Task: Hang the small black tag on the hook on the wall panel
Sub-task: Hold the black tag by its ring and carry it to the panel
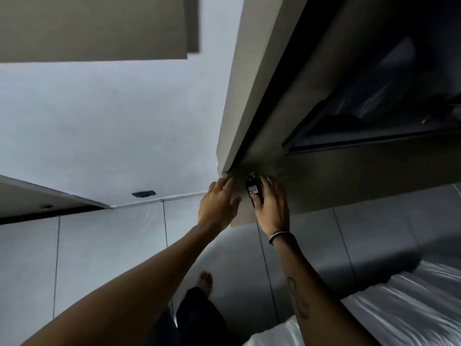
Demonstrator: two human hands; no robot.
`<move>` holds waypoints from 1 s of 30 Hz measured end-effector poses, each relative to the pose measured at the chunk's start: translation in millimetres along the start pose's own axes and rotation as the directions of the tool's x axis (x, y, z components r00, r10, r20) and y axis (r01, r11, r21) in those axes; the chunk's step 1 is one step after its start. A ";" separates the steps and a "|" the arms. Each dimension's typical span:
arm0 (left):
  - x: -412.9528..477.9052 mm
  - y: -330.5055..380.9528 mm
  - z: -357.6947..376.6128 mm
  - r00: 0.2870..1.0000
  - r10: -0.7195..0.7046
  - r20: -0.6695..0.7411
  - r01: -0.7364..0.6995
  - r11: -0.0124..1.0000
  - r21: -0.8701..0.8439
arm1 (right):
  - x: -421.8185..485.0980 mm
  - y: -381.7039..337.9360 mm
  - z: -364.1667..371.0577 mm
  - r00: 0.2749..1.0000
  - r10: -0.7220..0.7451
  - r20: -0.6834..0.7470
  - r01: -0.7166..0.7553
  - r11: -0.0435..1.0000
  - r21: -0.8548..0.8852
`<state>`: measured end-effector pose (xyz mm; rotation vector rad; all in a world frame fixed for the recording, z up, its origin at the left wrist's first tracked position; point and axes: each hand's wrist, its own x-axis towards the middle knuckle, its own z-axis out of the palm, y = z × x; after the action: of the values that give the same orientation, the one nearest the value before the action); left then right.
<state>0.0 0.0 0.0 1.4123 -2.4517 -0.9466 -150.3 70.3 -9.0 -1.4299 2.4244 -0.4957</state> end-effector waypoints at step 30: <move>13.0 -41.7 -2.0 0.862 -0.453 0.228 0.469 0.541 -0.699 | 27.3 -49.2 23.8 0.812 0.317 0.491 -0.580 0.541 0.609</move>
<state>24.0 -26.4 -25.3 1.6920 -1.3342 -1.7961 -114.9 20.6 -11.3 -0.4349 1.8380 -0.8897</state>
